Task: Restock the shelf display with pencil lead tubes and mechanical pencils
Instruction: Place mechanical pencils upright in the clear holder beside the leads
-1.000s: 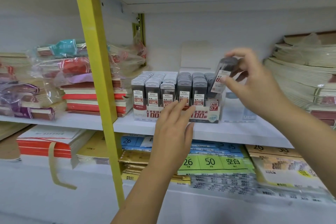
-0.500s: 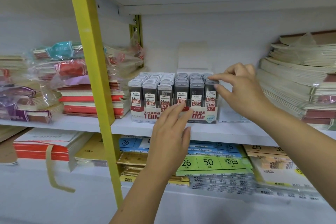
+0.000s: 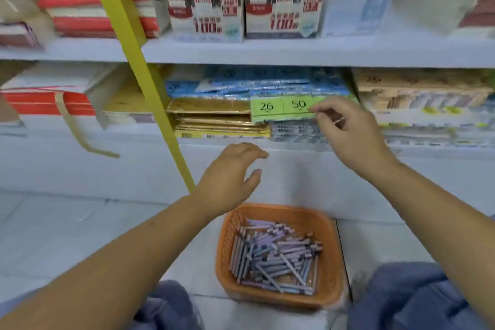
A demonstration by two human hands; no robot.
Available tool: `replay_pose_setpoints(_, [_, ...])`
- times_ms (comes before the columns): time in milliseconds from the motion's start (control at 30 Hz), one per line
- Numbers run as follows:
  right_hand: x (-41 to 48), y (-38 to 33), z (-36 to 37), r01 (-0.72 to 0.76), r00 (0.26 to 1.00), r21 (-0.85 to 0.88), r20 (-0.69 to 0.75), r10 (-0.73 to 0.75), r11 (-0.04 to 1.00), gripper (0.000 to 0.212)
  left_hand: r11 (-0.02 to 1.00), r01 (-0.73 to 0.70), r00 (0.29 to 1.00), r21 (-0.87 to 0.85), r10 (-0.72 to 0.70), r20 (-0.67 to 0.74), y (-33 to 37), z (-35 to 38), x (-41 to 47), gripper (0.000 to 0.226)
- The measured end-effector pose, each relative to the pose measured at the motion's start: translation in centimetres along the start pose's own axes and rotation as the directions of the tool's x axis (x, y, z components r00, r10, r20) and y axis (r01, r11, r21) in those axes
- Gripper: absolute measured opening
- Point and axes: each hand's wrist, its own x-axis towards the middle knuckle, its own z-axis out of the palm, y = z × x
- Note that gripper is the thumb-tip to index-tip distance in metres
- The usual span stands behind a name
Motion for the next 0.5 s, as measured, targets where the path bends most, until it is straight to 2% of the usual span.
replay_pose_setpoints(67, [-4.7, 4.4, 3.1, -0.193, 0.968, -0.023, 0.158, 0.195, 0.981, 0.026, 0.990, 0.142, 0.974, -0.027, -0.135, 0.182, -2.6, 4.0, -3.7, 0.038])
replay_pose_setpoints(167, [-11.6, 11.1, 8.2, -0.410, 0.817, -0.179, 0.363, 0.448, 0.894, 0.020, 0.900, 0.428, 0.858, -0.077, -0.378, 0.348, -5.7, 9.8, -8.1, 0.044])
replay_pose_setpoints(200, [-13.8, 13.2, 9.7, -0.453, 0.746, -0.240, 0.425, 0.513, 0.858, 0.019, 0.859, 0.507, 0.806, -0.075, -0.442, 0.393, -6.5, 11.7, -9.3, 0.047])
replay_pose_setpoints(300, [-19.1, 17.4, 13.0, -0.568, 0.465, -0.391, 0.573, 0.674, 0.724, 0.029, 0.739, 0.672, 0.652, -0.041, -0.565, 0.505, -8.5, 16.8, -12.0, 0.053])
replay_pose_setpoints(333, [-20.3, 18.3, 13.8, -0.586, 0.407, -0.416, 0.590, 0.697, 0.695, 0.035, 0.707, 0.706, 0.616, -0.040, -0.585, 0.527, -9.0, 18.3, -12.6, 0.055])
replay_pose_setpoints(400, [-21.9, 19.8, 14.9, -0.606, 0.383, -0.430, 0.579, 0.720, 0.669, 0.042, 0.661, 0.750, 0.570, -0.036, -0.617, 0.542, -9.8, 21.0, -13.2, 0.056])
replay_pose_setpoints(500, [-22.5, 21.5, 15.6, -0.644, 0.424, -0.438, 0.479, 0.769, 0.628, 0.044, 0.659, 0.752, 0.563, -0.025, -0.622, 0.543, -10.8, 24.2, -12.6, 0.059])
